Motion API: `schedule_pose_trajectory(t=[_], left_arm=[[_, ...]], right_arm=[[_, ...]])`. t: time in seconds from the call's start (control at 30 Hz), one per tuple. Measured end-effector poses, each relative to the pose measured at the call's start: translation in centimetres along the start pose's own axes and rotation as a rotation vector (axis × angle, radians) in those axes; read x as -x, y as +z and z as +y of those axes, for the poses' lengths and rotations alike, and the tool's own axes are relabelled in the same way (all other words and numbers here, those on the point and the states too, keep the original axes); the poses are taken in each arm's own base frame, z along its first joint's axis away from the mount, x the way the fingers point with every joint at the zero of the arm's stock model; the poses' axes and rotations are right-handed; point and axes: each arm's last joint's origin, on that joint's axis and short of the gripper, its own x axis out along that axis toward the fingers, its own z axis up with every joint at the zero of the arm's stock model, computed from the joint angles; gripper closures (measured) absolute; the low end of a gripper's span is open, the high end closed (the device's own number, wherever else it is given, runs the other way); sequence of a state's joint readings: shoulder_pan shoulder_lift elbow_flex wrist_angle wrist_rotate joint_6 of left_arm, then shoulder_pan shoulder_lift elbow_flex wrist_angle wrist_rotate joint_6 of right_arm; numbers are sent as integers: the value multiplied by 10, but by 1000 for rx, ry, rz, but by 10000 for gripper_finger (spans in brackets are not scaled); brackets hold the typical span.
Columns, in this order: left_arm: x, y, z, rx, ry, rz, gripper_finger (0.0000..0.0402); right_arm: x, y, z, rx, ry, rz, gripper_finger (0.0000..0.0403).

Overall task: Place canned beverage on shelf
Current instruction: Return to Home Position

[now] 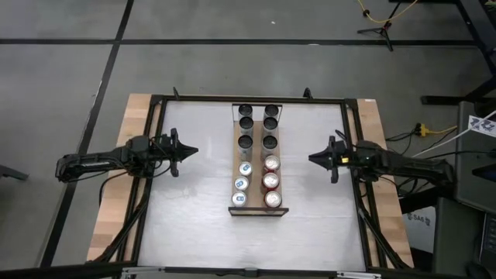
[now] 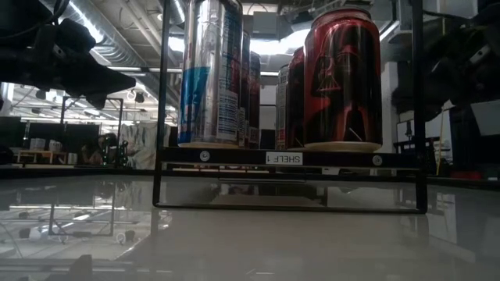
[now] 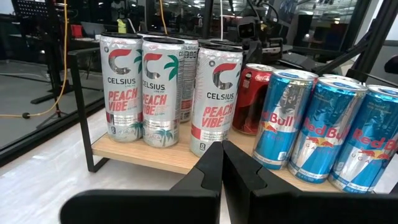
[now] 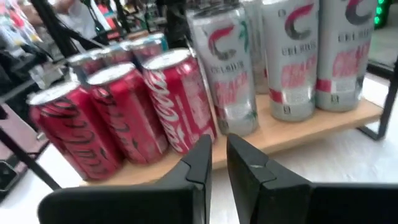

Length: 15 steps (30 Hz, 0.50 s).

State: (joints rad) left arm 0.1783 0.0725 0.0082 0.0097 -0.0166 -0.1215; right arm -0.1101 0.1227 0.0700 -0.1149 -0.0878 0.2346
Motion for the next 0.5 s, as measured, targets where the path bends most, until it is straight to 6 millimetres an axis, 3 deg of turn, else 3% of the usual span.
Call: schedule_pose_trajectory(t=[0.5], left_arm=[[0, 0, 0, 0, 1, -1, 401]], right_arm=[[9, 3, 0, 36, -36, -80, 359]])
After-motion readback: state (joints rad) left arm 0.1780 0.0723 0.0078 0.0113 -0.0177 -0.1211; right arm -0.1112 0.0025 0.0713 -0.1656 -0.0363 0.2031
